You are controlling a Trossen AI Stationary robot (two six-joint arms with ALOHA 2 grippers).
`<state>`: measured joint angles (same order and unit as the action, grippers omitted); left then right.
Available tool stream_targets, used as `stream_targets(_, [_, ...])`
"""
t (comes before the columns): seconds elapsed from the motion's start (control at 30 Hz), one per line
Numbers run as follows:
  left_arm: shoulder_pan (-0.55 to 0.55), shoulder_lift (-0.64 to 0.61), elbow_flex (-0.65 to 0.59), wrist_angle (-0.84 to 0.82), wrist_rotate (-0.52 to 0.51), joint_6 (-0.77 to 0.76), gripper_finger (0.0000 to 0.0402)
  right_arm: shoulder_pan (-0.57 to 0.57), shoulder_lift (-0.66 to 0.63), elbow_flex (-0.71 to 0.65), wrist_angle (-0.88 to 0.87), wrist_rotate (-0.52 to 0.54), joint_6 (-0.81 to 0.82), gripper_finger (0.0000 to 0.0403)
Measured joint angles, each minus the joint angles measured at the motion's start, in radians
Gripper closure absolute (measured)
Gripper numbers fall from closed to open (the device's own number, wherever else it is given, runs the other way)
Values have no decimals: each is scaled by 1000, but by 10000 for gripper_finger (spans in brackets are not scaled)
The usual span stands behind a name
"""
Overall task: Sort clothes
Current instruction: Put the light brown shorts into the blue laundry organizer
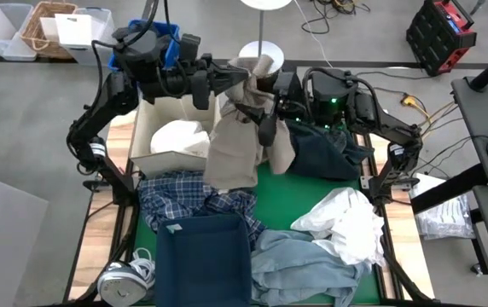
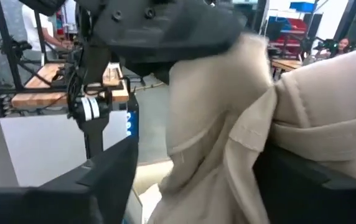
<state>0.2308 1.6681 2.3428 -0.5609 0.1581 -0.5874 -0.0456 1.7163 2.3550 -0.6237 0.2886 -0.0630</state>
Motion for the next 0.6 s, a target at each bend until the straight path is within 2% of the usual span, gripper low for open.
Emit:
stream_targets(0.1, [-12, 17, 0, 17, 1, -11, 401, 0, 26, 0, 38, 4, -30, 100])
stream_targets(0.17, [-13, 23, 0, 11, 1, -20, 401, 0, 41, 0, 53, 10, -59, 116])
stream_targets(0.27, [-14, 19, 0, 14, 8, -24, 401, -1, 47, 0, 64, 10, -74, 182])
stream_targets(0.43, [-15, -9, 0, -8, 15, -19, 400, 0, 35, 0, 61, -5, -137, 362])
stream_targets(0.6, [-15, -48, 0, -75, 40, 43, 362, 4, 17, 0, 46, -11, -142, 385])
